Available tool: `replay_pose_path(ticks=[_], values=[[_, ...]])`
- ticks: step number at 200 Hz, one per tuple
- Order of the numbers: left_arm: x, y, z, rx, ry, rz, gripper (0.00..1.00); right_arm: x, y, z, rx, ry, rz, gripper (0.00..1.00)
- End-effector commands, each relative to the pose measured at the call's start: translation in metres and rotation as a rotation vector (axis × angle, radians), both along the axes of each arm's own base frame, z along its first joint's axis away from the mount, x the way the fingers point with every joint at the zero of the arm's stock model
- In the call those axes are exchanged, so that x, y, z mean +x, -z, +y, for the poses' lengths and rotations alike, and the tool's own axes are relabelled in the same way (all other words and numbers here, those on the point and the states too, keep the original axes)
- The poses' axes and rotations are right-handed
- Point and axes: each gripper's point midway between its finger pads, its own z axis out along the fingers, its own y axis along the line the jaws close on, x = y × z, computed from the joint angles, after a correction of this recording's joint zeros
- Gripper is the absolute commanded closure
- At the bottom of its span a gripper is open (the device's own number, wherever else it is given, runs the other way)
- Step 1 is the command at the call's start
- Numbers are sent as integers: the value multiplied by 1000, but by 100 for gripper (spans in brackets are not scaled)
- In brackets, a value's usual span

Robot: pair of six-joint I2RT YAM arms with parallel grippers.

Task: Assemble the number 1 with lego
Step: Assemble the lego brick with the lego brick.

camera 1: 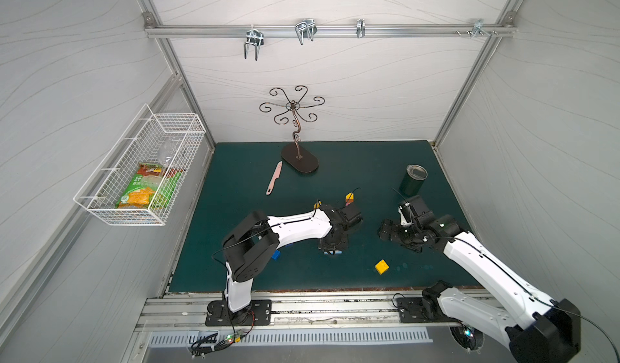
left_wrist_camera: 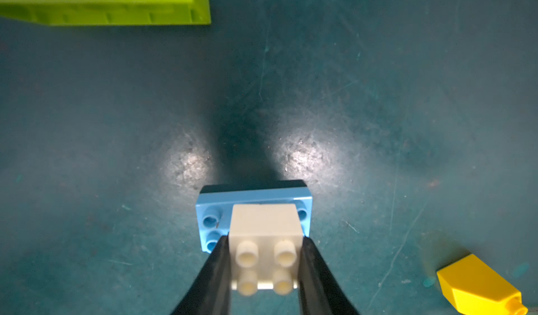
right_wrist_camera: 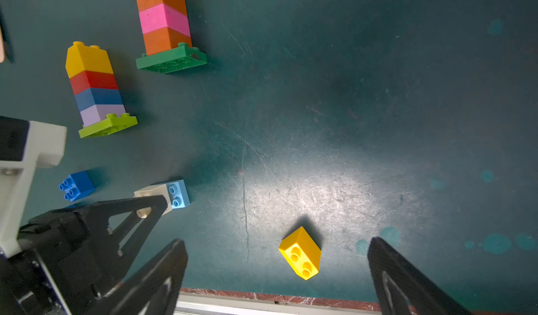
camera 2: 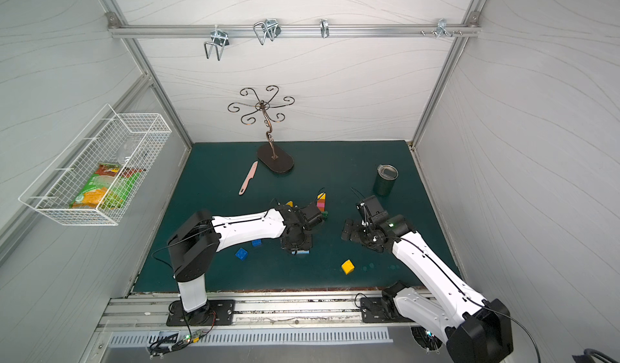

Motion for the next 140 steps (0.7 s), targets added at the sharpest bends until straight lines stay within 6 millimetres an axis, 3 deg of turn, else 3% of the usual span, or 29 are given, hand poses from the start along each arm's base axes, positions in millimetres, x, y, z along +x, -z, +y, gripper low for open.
replay_pose_path(ticks=[1, 140], values=[[-8, 18, 18, 75, -2, 38, 100, -2, 0, -1, 4, -11, 5, 1], [-6, 14, 35, 149, 8, 3, 100, 2, 0, 4, 13, -21, 11, 1]])
